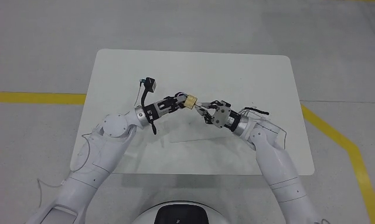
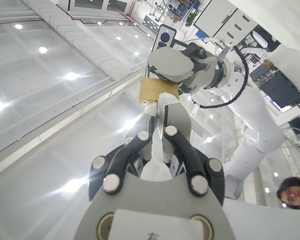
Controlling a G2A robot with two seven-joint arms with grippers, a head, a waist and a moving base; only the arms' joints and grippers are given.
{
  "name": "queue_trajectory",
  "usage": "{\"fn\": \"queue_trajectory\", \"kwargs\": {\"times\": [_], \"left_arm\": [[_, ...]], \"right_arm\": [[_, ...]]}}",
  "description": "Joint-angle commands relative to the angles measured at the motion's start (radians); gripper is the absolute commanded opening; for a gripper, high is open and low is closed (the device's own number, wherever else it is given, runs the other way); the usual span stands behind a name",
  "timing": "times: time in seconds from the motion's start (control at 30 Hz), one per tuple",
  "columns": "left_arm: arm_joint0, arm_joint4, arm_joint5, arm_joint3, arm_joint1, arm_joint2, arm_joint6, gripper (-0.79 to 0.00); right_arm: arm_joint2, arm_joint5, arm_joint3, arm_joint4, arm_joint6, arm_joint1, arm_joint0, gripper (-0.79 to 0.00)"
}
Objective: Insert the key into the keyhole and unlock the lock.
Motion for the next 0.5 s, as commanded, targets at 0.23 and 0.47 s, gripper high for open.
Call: {"fn": "queue_trajectory", "kwargs": {"times": [0.23, 0.47], "left_arm": [[0.013, 0.021, -0.015, -0.014, 0.004, -0.008, 0.017, -0.785], [0.013, 0.028, -0.009, -0.017, 0.005, -0.008, 0.016, -0.785]], "right_arm": [[0.016, 0.039, 0.016, 0.046, 0.024, 0.005, 0.005, -0.785], [0.031, 0.04, 0.006, 0.062, 0.029, 0.01, -0.005, -0.754]]}}
